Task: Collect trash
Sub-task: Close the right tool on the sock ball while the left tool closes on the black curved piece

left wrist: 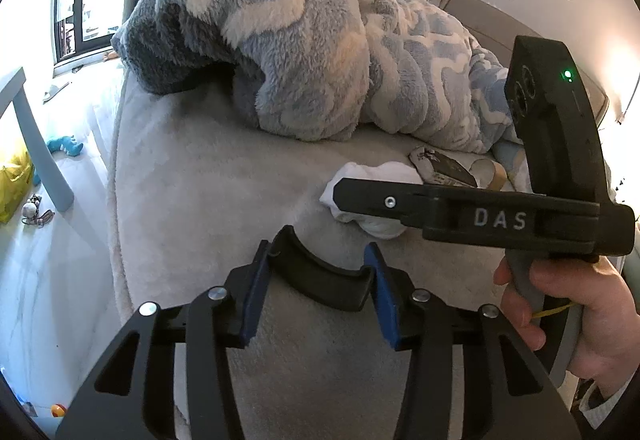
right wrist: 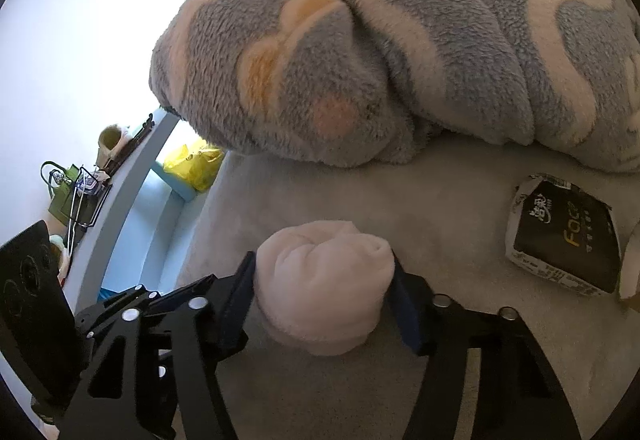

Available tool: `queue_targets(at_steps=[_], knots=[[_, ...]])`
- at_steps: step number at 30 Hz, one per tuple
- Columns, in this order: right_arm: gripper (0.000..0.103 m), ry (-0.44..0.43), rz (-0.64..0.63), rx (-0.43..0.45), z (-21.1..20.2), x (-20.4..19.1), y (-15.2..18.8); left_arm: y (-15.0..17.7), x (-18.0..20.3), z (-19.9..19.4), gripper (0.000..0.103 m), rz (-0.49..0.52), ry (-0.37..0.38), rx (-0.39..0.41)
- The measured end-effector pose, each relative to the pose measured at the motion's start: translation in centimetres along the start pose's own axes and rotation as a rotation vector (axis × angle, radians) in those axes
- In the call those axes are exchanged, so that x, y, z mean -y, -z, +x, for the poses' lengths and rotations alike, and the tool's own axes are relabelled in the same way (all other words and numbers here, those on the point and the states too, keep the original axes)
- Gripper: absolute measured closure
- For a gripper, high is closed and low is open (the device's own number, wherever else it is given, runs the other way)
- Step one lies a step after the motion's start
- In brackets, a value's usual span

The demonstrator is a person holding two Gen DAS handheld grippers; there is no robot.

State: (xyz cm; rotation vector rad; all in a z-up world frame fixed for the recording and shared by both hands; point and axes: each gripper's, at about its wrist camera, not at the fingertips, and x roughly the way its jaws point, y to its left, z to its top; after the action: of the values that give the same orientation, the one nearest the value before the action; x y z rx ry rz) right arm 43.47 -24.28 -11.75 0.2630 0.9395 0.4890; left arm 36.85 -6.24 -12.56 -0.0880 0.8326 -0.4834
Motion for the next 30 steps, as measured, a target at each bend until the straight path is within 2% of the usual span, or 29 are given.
queue_targets(at_steps=[10,16,19,27,30], knots=[[0.046,0.002,0.005,0.062,-2.0,-0.8,-0.2,0.4,0.5,-1.7,0.054,0.012,0.004,0.015],[0.049,0.056,-0.011,0.030,-2.0,-1.2,0.8,0.9,1.1,-2.8,0.054,0.024,0.012,0.012],[0.059,0.088,-0.019,0.016,-1.7,-1.5,1.5,1.3,1.5,-3.7,0.055,0.042,0.013,0.014],[0.063,0.134,-0.039,0.098,-4.3,-3.5,2.3,2.2,1.6,-6.6,0.055,0.040,0.004,0.042],[0.063,0.124,-0.032,0.117,-5.3,-3.8,2.7,2.4,1.5,-7.8,0.055,0.030,0.005,0.052]])
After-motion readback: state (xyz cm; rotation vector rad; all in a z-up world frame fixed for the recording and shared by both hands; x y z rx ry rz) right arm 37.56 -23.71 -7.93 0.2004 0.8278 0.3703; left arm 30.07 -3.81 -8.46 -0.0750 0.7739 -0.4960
